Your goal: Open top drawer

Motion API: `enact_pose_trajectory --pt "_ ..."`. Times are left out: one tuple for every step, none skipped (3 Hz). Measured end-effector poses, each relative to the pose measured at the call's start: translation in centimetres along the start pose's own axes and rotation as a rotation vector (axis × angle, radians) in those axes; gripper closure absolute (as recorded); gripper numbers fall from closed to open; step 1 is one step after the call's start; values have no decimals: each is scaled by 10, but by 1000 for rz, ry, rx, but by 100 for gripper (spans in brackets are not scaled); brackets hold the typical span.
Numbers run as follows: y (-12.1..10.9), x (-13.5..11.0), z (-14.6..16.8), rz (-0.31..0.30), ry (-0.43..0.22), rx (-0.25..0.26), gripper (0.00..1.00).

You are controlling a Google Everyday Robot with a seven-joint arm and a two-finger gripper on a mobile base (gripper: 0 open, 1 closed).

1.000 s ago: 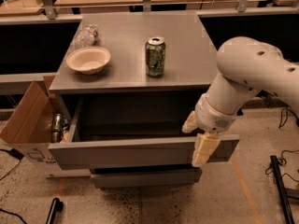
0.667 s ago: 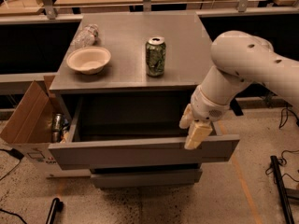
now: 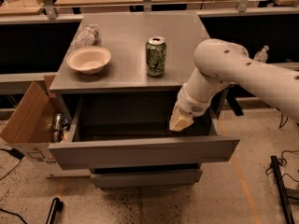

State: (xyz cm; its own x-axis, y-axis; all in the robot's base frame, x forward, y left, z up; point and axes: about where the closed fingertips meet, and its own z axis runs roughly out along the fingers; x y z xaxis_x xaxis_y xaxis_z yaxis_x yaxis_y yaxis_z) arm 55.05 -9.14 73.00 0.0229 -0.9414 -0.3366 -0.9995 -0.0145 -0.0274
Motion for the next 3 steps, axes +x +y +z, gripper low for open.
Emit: enact_pose_trajectory --pt "-11 -11 19 20 -33 24 100" --pt "-14 -29 45 12 -66 11 100" --pt "-7 -39 66 0 -96 -27 100"
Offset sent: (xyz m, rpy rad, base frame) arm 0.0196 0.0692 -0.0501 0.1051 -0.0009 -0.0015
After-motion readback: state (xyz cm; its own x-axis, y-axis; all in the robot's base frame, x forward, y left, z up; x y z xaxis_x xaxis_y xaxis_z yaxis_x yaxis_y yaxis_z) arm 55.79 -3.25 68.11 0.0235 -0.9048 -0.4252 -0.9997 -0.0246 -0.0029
